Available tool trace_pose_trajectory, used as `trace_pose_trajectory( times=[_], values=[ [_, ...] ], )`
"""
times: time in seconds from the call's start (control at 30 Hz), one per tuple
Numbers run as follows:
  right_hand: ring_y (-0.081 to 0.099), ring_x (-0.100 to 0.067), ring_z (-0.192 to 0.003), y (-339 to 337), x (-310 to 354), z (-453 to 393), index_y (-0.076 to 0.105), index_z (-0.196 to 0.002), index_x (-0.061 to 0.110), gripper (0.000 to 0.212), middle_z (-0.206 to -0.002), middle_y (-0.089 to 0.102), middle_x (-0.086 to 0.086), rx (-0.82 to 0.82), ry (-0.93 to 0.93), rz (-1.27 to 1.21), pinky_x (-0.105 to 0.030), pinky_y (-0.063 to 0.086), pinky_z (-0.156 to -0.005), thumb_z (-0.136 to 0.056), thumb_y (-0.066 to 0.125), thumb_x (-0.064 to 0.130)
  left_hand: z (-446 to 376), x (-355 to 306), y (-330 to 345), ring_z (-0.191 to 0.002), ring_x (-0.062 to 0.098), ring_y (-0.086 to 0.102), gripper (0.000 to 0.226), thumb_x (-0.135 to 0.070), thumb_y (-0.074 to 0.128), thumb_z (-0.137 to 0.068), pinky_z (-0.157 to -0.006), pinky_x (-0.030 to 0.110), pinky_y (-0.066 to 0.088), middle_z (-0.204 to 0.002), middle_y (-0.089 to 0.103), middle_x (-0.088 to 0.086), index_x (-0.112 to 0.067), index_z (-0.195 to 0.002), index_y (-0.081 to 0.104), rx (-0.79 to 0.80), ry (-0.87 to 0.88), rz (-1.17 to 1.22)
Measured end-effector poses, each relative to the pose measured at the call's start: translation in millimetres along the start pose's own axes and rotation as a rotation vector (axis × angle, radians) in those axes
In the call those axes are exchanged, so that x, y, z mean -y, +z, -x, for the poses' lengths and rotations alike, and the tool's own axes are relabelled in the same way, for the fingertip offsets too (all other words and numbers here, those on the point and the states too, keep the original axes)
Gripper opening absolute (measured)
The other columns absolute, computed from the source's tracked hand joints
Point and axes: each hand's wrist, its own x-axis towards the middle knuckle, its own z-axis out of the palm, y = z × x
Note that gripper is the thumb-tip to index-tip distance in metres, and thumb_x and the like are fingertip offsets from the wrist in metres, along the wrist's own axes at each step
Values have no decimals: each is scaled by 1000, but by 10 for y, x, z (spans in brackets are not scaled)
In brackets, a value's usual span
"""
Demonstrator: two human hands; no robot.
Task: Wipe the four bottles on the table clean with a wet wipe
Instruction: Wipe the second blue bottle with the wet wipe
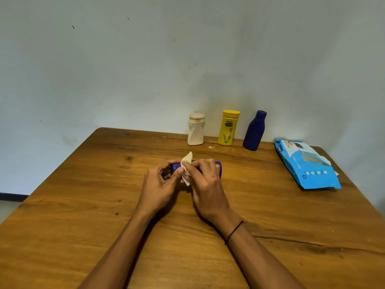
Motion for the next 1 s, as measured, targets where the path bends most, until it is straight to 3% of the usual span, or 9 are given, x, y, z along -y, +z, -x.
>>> trace_pose_trajectory(
  times=[0.07,0.13,0.2,0.3,0.53,0.63,0.77,0.9,1.0],
  values=[
    [47,-22,-105,-27,-44,-10,64,-131,11,51,-112,57,-7,16,10,38,-35,44,-83,-83,77,2,-14,26,-29,-101,8,75,25,-22,71,-97,-85,35,64,-113,78,-5,-23,-122,74,-21,-41,43],
    [45,-19,-102,-55,-112,-19,67,-114,14,30,-111,54,-6,-39,135,101,-37,46,-80,-86,76,9,-18,36,-39,-93,18,78,22,-20,70,-98,-78,38,66,-112,77,5,-19,-120,75,-36,-80,99],
    [45,-17,-108,-79,-204,-49,67,-105,15,18,-118,51,-5,-92,348,119,-36,50,-84,-89,75,18,-30,50,-55,-88,22,78,23,-19,68,-100,-72,31,65,-110,77,11,-16,-121,74,-37,-101,121],
    [48,-14,-112,-82,-307,-65,66,-111,14,18,-122,53,-2,-86,524,57,-37,56,-89,-95,69,22,-34,68,-68,-88,19,78,25,-21,66,-101,-69,21,61,-109,76,11,-15,-125,70,-13,-135,105],
    [56,-20,-99,-43,40,-37,54,-113,15,28,-112,60,-10,-76,133,-69,-35,57,-76,-90,62,2,-20,51,10,-98,22,78,22,-25,71,-98,-77,44,67,-115,76,8,-26,-120,74,-14,-146,166],
    [54,-22,-113,-17,36,-21,64,-125,7,30,-124,59,-12,-21,39,-133,-30,52,-90,-96,64,1,-23,9,-3,-101,17,77,20,-19,70,-98,-80,36,66,-110,79,4,-21,-118,76,2,-126,208],
    [50,-25,-125,-23,-41,10,58,-142,7,50,-137,53,-13,85,8,-99,-31,51,-100,-93,64,-3,-18,-24,-67,-104,6,74,30,-6,73,-94,-83,20,60,-112,77,-2,-14,-124,72,51,-69,166],
    [49,-24,-123,-35,-140,-43,58,-143,10,52,-133,53,-12,48,322,50,-38,55,-96,-93,64,-3,-27,41,-111,-99,13,75,33,-9,69,-98,-78,24,62,-121,70,1,-22,-128,68,97,-112,131],
    [46,-19,-121,-79,-264,-67,57,-146,14,50,-132,52,-8,26,509,84,-34,54,-95,-97,63,3,-26,98,-125,-95,13,74,35,-18,69,-98,-80,29,63,-123,67,-3,-27,-132,66,86,-49,-67]
  ],
)
